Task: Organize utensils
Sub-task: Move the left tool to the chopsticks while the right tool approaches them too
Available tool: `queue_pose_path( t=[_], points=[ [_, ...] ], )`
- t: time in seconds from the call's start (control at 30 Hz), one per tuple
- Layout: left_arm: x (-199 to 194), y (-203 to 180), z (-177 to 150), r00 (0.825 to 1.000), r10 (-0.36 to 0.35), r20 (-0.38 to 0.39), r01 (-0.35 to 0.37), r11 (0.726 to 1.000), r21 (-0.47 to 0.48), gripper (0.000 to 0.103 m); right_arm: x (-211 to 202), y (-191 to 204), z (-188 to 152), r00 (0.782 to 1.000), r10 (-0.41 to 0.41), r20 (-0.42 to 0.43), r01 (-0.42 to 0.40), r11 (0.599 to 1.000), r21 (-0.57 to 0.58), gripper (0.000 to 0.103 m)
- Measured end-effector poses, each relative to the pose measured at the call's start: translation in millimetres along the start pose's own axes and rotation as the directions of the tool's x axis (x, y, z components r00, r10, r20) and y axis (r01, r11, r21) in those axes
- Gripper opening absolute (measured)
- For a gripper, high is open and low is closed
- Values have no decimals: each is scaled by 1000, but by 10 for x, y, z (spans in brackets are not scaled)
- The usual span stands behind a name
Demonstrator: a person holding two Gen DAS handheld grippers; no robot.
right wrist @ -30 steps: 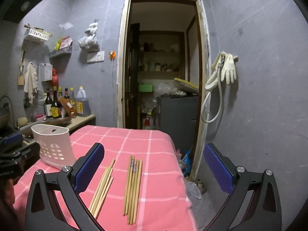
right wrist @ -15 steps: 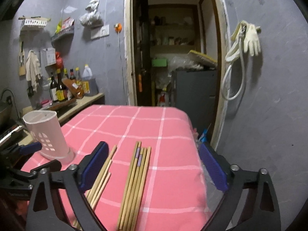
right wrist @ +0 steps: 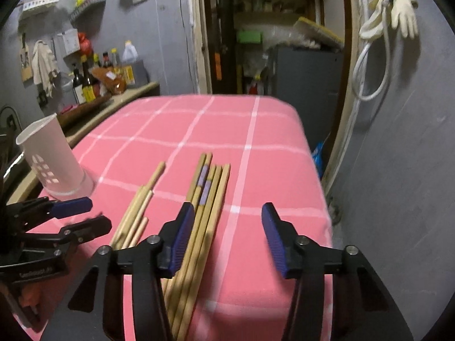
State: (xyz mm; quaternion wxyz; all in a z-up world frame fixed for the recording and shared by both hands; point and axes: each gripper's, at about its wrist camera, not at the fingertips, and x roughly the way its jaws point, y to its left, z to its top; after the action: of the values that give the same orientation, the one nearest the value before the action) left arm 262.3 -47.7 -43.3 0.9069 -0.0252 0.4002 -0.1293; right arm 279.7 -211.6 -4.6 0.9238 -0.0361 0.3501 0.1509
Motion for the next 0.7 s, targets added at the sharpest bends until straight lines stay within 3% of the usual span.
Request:
queue_pose_path(
  t=[0.2,0.37,0.7],
  points=[
    [158,85,45,998,-5,-61,4,1000,-24,35,202,-50,-6,996,30,-85,-29,999,15,42],
    [183,90,42,998,-8,-64,6,1000,-27,35,299,-101,-12,990,43,-137,-38,998,40,42],
    [213,48,65,996,-13,-88,10,999,-32,31,315,-125,-16,988,49,-148,-41,998,57,42]
  ],
)
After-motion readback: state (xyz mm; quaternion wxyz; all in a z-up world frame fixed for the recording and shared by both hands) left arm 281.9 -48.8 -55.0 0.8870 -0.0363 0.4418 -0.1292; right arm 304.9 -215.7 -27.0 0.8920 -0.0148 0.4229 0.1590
